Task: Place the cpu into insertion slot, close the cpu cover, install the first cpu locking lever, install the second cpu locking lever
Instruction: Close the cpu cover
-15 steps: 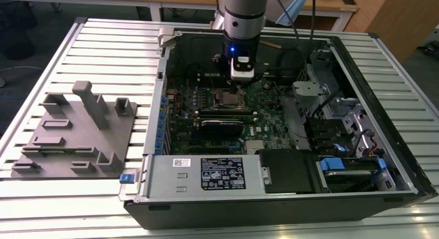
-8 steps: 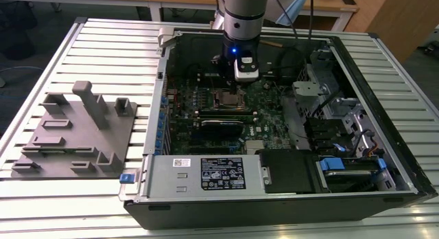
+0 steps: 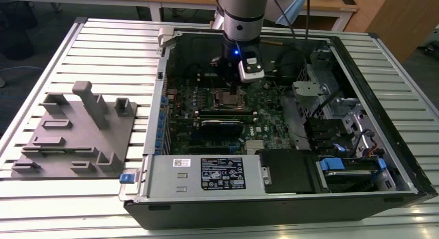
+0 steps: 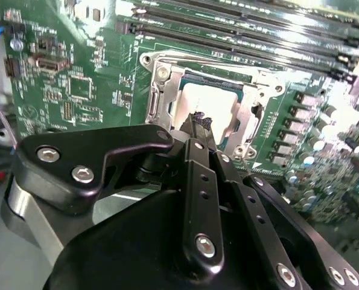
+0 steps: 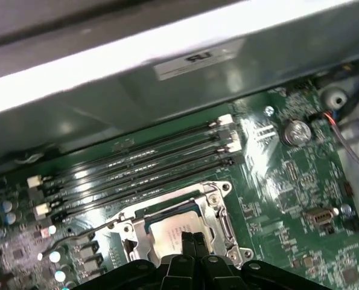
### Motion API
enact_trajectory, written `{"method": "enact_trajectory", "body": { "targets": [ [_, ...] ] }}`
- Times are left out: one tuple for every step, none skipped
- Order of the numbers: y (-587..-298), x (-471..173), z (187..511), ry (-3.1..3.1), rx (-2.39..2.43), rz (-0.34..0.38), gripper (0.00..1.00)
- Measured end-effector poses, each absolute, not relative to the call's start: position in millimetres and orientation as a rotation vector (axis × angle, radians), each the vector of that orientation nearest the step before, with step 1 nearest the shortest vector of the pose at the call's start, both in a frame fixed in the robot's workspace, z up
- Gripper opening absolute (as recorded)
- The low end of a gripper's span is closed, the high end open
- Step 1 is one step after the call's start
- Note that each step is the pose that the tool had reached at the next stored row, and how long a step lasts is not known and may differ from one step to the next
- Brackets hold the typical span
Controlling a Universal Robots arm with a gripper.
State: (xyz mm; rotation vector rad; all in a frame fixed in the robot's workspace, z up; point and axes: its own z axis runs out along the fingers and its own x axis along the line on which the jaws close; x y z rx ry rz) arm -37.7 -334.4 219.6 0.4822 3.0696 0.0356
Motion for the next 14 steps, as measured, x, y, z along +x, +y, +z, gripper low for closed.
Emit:
{"method": "enact_trajectory", "body": {
  "targets": [
    [-334.4, -37.7, 219.2, 3.074, 0.455, 0.036, 0.10],
    [-334.4, -37.7, 218.9, 3.078, 0.427, 0.036, 0.10],
    [-334.4, -37.7, 218.6, 3.082, 0.398, 0.037, 0.10],
    [-334.4, -37.7, 218.3, 3.086, 0.370, 0.038, 0.10],
    [-334.4, -37.7, 218.0, 3.089, 0.342, 0.038, 0.10],
    [-334.4, -37.7, 217.7, 3.093, 0.315, 0.038, 0.10],
    [-334.4, -37.7, 217.6, 3.095, 0.289, 0.039, 0.10],
    [-334.4, -37.7, 217.5, 3.097, 0.270, 0.039, 0.10],
    [-334.4, -37.7, 217.4, 3.099, 0.255, 0.039, 0.10],
    [-334.4, -37.7, 217.4, 3.099, 0.249, 0.039, 0.10],
    [-334.4, -37.7, 217.3, 3.099, 0.249, 0.040, 0.10],
    [-334.4, -37.7, 217.3, 3.099, 0.248, 0.039, 0.10],
    [-334.4, -37.7, 217.3, 3.099, 0.248, 0.040, 0.10],
    [-334.4, -37.7, 217.3, 3.099, 0.248, 0.040, 0.10]
  ]
}}
